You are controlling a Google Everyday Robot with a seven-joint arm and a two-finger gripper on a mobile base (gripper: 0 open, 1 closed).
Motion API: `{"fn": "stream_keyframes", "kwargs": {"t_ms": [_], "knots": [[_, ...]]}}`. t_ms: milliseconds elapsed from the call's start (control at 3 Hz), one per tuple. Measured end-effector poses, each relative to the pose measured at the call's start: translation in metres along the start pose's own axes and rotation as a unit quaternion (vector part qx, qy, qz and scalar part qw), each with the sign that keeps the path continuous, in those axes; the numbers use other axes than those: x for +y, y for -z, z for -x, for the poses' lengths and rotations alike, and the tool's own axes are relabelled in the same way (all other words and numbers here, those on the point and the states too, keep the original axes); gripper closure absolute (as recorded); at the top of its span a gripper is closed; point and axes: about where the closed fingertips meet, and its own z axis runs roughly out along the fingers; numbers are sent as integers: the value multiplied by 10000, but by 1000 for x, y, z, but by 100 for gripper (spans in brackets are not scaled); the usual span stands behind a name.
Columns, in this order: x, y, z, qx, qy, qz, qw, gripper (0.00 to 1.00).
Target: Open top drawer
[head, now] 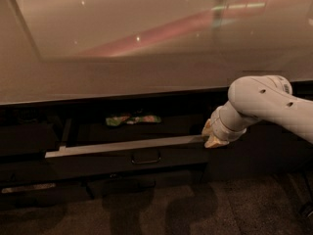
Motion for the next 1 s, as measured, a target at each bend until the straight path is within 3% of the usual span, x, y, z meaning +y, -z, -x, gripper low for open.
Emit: {"fn": "stream_keyframes", "kwargs": {"t_ms": [1000], "knots": [[0, 0, 0, 0, 0, 1, 10000, 12]]}}
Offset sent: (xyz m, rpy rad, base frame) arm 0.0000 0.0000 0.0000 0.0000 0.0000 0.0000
